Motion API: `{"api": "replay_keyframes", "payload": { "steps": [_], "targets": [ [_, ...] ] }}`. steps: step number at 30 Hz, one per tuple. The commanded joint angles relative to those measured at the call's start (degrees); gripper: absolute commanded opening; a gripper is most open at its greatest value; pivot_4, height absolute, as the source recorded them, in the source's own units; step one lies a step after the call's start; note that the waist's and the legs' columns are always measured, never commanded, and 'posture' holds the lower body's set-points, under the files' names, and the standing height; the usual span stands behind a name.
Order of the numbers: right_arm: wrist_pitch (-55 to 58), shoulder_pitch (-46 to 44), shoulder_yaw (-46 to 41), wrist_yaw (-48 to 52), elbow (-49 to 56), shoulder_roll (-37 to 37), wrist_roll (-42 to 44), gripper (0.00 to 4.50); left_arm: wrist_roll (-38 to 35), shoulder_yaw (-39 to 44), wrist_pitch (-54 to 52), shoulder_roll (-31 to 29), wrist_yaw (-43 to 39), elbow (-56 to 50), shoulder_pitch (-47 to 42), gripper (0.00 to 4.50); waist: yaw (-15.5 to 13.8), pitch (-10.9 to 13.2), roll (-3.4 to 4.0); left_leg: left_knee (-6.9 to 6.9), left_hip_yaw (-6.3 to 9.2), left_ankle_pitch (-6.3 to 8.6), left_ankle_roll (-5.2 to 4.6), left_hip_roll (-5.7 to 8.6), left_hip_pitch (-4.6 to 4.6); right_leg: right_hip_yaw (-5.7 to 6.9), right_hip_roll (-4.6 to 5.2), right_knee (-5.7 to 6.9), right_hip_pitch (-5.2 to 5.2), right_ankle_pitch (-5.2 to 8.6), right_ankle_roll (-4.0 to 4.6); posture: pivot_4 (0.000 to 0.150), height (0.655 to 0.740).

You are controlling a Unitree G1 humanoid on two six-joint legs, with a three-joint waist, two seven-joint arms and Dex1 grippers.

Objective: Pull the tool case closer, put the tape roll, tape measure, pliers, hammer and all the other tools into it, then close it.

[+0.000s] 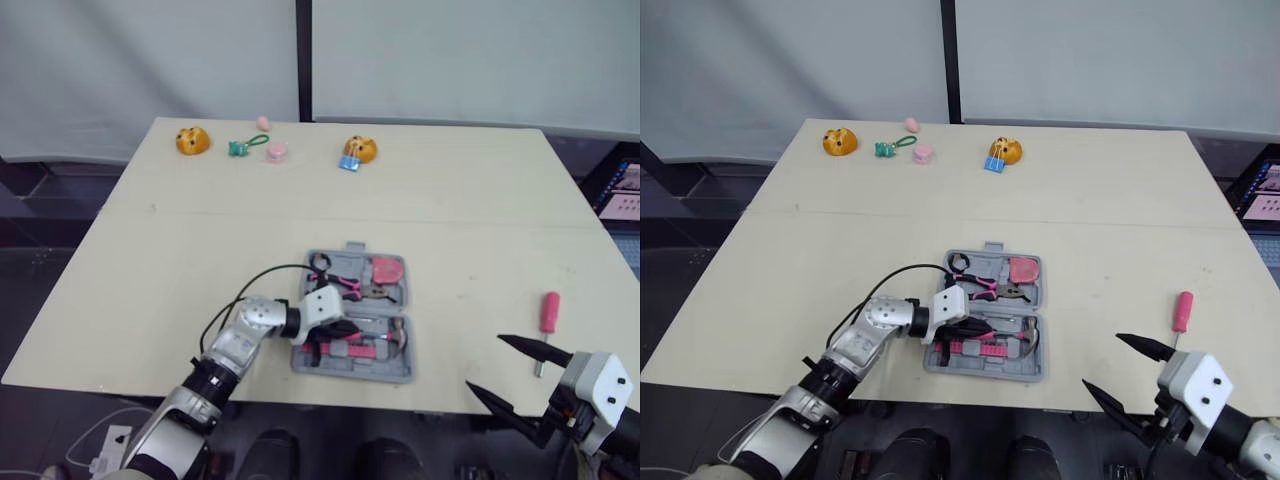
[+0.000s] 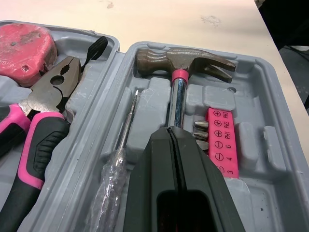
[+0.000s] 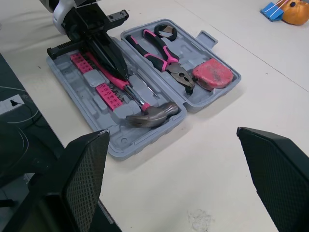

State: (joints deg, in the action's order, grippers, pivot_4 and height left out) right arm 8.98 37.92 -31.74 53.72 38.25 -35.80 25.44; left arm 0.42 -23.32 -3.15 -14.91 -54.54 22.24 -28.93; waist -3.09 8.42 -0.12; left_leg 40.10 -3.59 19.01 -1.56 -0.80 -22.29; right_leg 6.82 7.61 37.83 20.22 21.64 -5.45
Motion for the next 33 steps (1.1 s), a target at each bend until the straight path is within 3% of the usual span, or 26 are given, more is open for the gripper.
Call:
{"api": "replay_keyframes", "payload": {
  "steps": [1, 24, 29, 33],
  "targets": [
    [-0.57, 0.16, -1.80, -0.21, 1.25, -0.33, 1.03, 4.50, 2.38, -2.33, -0.52, -1.04, -1.67, 2.69, 1.38, 0.03, 0.01, 0.00, 0.00, 0.00, 0.00, 0.00, 0.00, 0.00, 0.00, 0.00, 0.00, 0.00, 0.00, 0.00, 0.00, 0.150, 0.6677],
    [-0.41, 1.12, -2.96, -0.18, 1.50, -0.50, 1.11, 4.50, 9.32, -7.14, 2.04, -2.11, 1.02, 10.39, 1.80, 0.03, 0.01, -0.04, -0.02, -0.04, 0.06, 0.35, -0.19, -0.06, 0.33, 0.03, -0.01, -0.25, -0.50, 0.01, -0.01, 0.150, 0.6677],
    [-0.23, 1.08, -3.16, -0.17, 1.56, -0.63, 1.23, 4.50, 8.66, -6.84, 2.27, -1.80, 1.34, 11.28, 1.67, 0.03, 0.00, -0.08, 0.06, -0.06, 0.09, 0.45, -0.31, -0.08, 0.48, 0.03, -0.01, -0.35, -0.64, 0.01, -0.02, 0.150, 0.6677],
    [-0.18, 0.66, -3.05, -0.17, 1.31, -0.88, 1.17, 4.50, 3.21, -2.64, 0.38, -1.40, -0.48, 6.70, 1.66, 0.03, 0.04, -0.06, 0.07, -0.06, 0.09, 0.48, -0.32, -0.08, 0.52, 0.03, 0.00, -0.40, -0.70, 0.01, -0.02, 0.150, 0.6677]
  ]
}}
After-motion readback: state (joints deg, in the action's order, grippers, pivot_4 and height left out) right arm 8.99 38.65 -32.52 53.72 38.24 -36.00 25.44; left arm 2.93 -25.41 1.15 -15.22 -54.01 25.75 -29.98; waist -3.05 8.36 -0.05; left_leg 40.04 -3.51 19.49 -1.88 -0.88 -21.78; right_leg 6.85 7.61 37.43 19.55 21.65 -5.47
